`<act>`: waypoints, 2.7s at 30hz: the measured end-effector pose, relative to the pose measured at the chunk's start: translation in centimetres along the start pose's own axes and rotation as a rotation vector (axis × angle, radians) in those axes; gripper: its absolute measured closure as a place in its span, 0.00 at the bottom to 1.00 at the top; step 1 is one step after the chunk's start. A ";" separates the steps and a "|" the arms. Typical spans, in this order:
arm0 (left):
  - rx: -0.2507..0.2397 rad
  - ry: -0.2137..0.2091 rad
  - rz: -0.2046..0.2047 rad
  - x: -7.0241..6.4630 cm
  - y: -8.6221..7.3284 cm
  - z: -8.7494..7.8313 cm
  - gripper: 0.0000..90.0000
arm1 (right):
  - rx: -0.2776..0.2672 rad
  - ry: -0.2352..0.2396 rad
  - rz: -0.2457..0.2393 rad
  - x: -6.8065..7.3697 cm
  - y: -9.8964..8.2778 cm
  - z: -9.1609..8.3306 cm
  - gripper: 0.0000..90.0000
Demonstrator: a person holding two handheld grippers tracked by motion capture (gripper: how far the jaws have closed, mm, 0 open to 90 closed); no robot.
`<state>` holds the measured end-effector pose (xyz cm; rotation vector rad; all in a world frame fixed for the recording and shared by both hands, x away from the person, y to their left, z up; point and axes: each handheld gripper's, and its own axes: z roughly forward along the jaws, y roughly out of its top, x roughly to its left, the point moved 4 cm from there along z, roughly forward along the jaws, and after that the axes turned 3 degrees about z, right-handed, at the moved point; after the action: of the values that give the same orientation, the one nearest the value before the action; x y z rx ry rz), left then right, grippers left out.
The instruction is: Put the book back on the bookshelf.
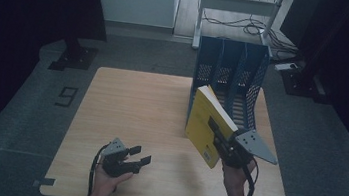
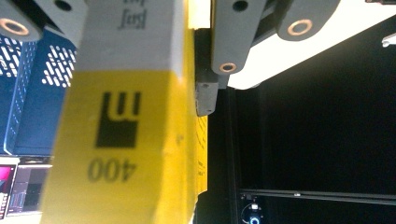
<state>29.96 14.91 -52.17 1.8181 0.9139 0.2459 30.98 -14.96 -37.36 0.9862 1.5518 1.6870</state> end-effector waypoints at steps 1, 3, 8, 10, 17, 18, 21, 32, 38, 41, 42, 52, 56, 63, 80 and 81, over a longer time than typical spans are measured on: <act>0.000 0.000 0.000 0.0 0.0 0.0 0.42 | 0.000 -0.001 -0.001 0.0 0.1 0.1 0.82; 0.001 -0.001 -0.001 0.0 0.0 0.0 0.42 | 0.000 -0.004 0.001 -0.1 0.2 0.2 0.82; 0.001 -0.001 -0.004 0.1 0.0 0.0 0.42 | -0.002 -0.014 0.001 -0.2 0.4 0.6 0.82; 0.003 -0.001 -0.005 0.1 0.0 0.0 0.42 | -0.001 -0.016 0.001 -0.3 0.5 0.7 0.82; 0.003 -0.007 -0.005 0.0 0.0 -0.1 0.42 | 0.004 -0.029 0.004 -0.5 0.8 1.2 0.82; 0.002 -0.007 -0.006 0.0 0.1 -0.1 0.42 | 0.004 -0.029 0.004 -0.5 0.8 1.2 0.82; 0.001 -0.007 -0.006 0.0 0.1 -0.1 0.42 | 0.006 -0.041 0.001 -0.7 1.0 1.6 0.82; 0.008 -0.011 -0.009 0.0 0.0 -0.1 0.42 | 0.005 -0.064 0.005 -1.3 1.4 2.3 0.82; 0.010 -0.011 -0.010 0.0 0.0 0.0 0.42 | 0.004 -0.078 0.011 -1.6 1.4 2.5 0.82; 0.015 -0.011 -0.009 0.1 0.0 0.0 0.42 | 0.005 -0.086 0.011 -1.8 1.4 2.7 0.82; 0.015 -0.011 -0.009 0.1 0.0 0.0 0.42 | 0.005 -0.086 0.011 -1.8 1.4 2.7 0.82; 0.019 -0.012 -0.009 0.1 -0.1 0.0 0.42 | 0.008 -0.112 0.008 -2.2 1.6 3.6 0.82; 0.018 -0.011 -0.011 0.1 -0.1 0.0 0.42 | 0.012 -0.119 0.012 -2.4 1.5 4.0 0.82; 0.020 -0.011 -0.010 0.1 -0.1 0.0 0.42 | 0.016 -0.125 0.011 -2.4 1.5 4.4 0.82; 0.025 -0.011 -0.010 0.1 -0.2 0.1 0.42 | 0.022 -0.154 0.008 -3.0 1.6 5.5 0.82; 0.026 -0.011 -0.009 0.1 -0.2 0.1 0.42 | 0.023 -0.156 0.009 -3.1 1.6 5.6 0.82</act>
<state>29.97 14.91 -52.42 1.8370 0.9217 0.2190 37.41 -14.84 -36.00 1.1103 1.4692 1.5616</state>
